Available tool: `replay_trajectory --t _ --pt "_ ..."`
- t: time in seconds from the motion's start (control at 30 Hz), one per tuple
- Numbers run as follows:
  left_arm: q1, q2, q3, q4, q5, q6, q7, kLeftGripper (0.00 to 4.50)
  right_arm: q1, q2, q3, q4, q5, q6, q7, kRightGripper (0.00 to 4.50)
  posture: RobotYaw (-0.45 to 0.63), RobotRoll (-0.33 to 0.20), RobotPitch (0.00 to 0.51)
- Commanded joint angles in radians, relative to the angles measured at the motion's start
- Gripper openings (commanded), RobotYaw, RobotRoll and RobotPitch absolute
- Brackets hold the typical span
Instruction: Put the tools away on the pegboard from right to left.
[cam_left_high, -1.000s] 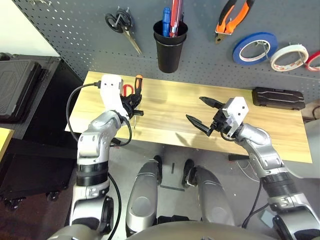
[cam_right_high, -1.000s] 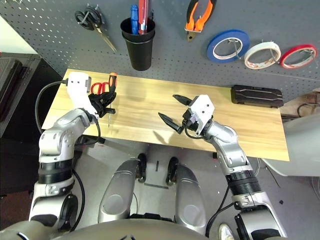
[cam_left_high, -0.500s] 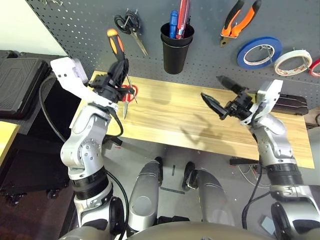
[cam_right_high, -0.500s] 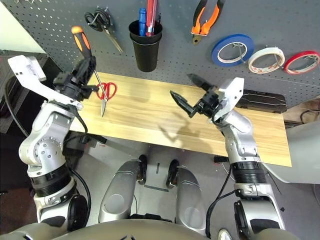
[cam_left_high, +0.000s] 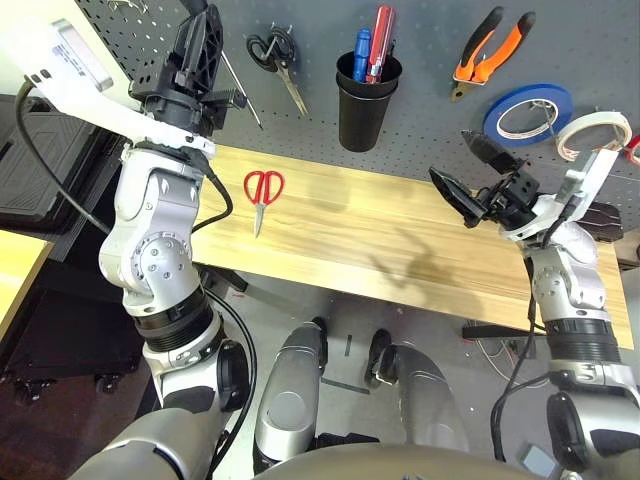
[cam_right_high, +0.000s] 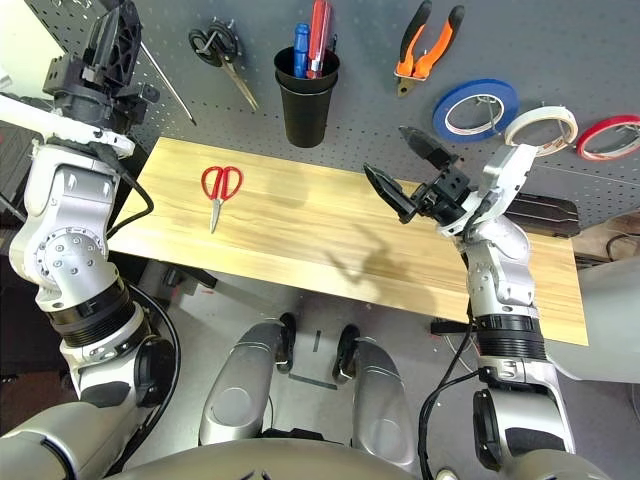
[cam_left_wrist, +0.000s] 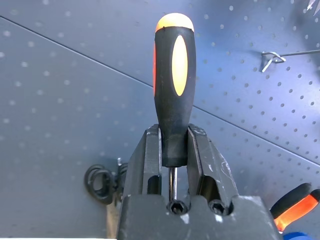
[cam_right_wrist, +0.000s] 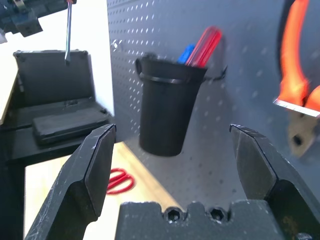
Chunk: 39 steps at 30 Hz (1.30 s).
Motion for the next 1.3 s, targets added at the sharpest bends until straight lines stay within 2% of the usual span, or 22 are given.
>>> replay_trajectory --t 0.03,0.67,0.97,1.3 --pt "-0.028 -0.004 -0.031 0.028 -0.005 -0.036 -0.002 0.54 -0.003 -0.007 -0.03 0.009 0.018 -0.019 0.007 4.5 0.25 0.0 0.189" --pt "-0.212 -0.03 -0.083 0.266 0.028 -0.185 0.0 0.54 0.05 -0.055 -0.085 -0.082 0.076 0.034 -0.009 4.5 0.18 0.0 0.182" --pt "-0.314 -0.078 -0.105 0.442 0.067 -0.294 -0.014 0.54 0.091 -0.062 -0.092 -0.142 0.084 0.065 -0.022 4.5 0.15 0.0 0.182" --pt "-0.377 -0.131 -0.136 0.576 0.108 -0.387 -0.041 0.54 0.095 -0.044 -0.073 -0.155 0.069 0.061 -0.05 4.5 0.14 0.0 0.179"
